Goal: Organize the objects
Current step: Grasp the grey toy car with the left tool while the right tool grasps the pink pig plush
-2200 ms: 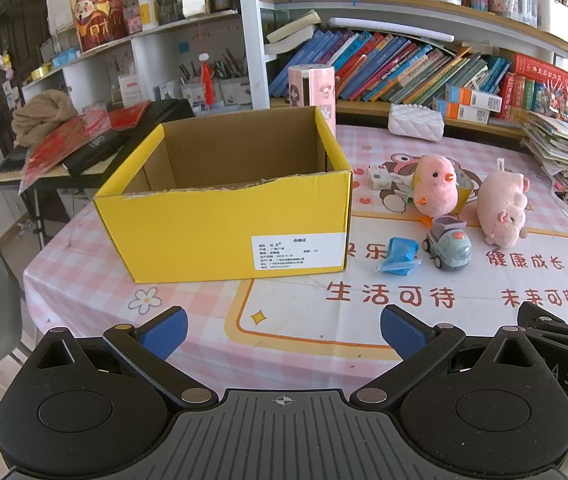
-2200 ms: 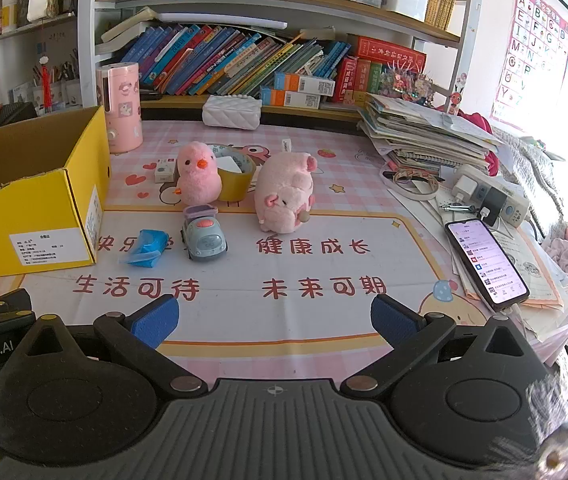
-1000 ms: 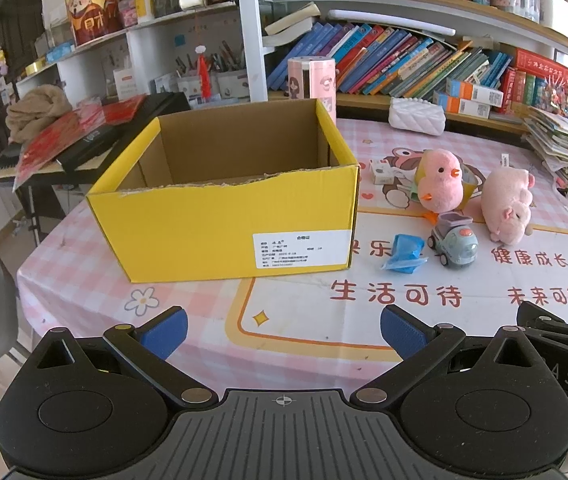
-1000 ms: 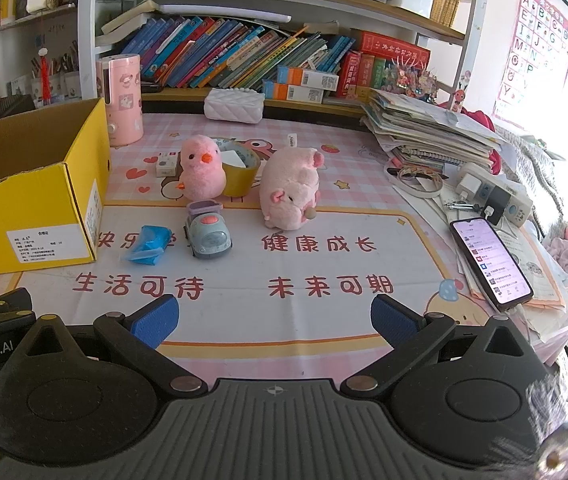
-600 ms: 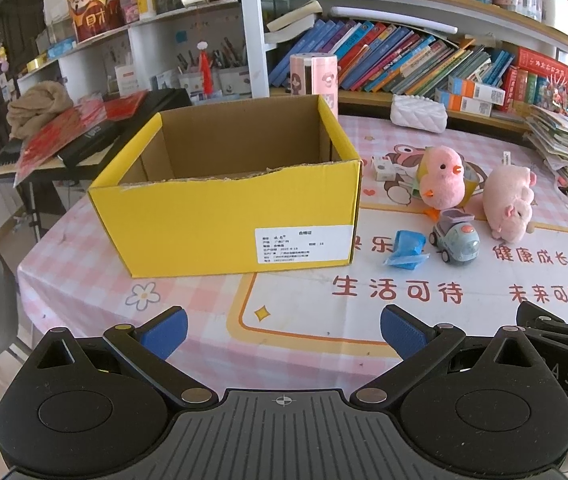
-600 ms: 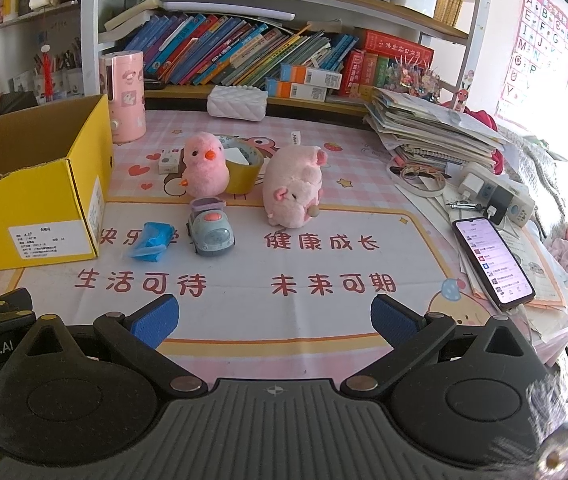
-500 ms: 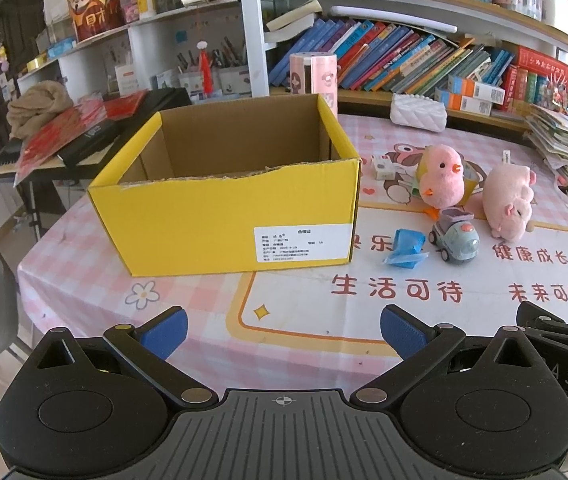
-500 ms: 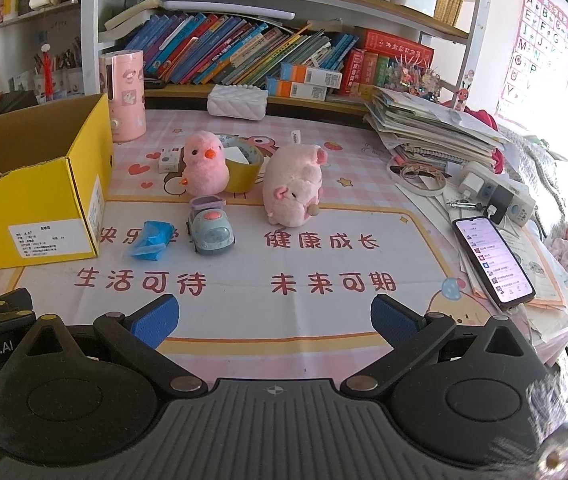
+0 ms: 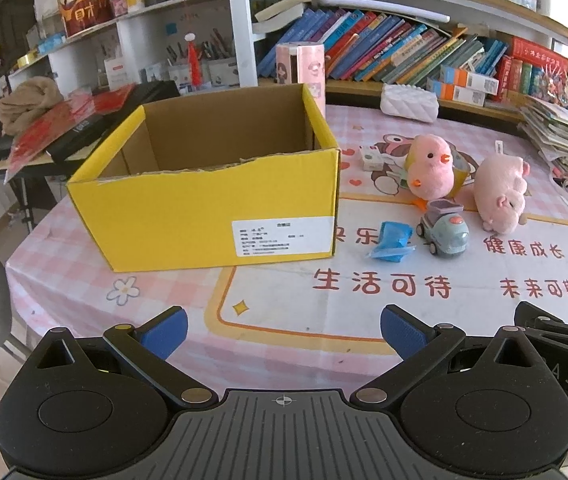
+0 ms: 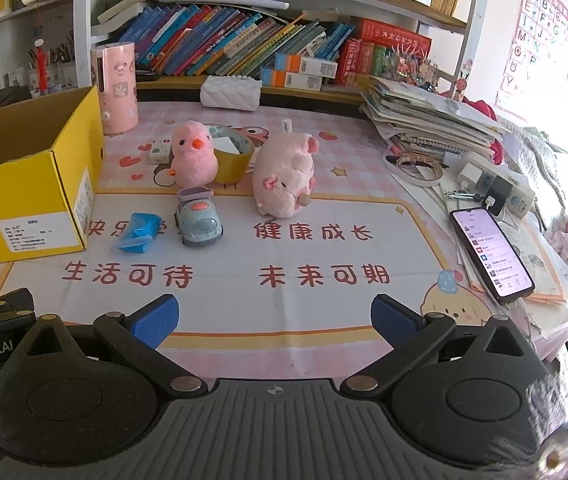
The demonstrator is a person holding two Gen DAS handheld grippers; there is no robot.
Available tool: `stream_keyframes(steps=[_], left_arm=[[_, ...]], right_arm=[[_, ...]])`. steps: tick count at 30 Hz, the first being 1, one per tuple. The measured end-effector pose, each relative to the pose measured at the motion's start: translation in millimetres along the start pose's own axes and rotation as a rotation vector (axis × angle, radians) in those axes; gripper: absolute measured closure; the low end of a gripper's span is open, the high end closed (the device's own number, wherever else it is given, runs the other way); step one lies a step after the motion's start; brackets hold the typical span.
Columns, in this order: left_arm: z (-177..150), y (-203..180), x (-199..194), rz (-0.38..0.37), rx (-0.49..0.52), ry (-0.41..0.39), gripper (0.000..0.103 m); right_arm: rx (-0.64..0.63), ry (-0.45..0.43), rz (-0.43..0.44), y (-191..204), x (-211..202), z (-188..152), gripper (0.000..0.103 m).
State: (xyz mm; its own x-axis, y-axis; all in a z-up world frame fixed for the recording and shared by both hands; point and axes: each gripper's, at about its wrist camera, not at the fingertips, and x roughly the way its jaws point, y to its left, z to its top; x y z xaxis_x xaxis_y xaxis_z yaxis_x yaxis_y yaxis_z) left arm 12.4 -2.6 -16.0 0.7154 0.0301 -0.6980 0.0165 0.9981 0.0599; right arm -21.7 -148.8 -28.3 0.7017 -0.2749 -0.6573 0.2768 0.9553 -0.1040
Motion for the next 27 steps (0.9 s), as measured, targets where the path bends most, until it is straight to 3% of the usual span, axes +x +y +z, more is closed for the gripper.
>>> stream_keyframes(steps=[11,16,21,27], left_arm=[[13.6,-20.0,16.9,-0.026,-0.022,0.033,0.000],[25.4,-30.0,19.6,-0.097,-0.035,0.007,0.000],[38.2,-41.4,24.8,-0.109,-0.041,-0.015,0.000],[46.3,-57.9,43.6,-0.133,-0.072,0.026,0.000]], right_arm=[[-0.014,0.030,0.040,-19.4,27.4,18.1,0.000],[-0.006,0.031,0.050,-32.4,43.6,33.8,0.000],[0.006,0.009,0.074,-47.3,59.4,52.6,0.000],[0.003,-0.008,0.129,-62.9,82.9,74.4,0.002]])
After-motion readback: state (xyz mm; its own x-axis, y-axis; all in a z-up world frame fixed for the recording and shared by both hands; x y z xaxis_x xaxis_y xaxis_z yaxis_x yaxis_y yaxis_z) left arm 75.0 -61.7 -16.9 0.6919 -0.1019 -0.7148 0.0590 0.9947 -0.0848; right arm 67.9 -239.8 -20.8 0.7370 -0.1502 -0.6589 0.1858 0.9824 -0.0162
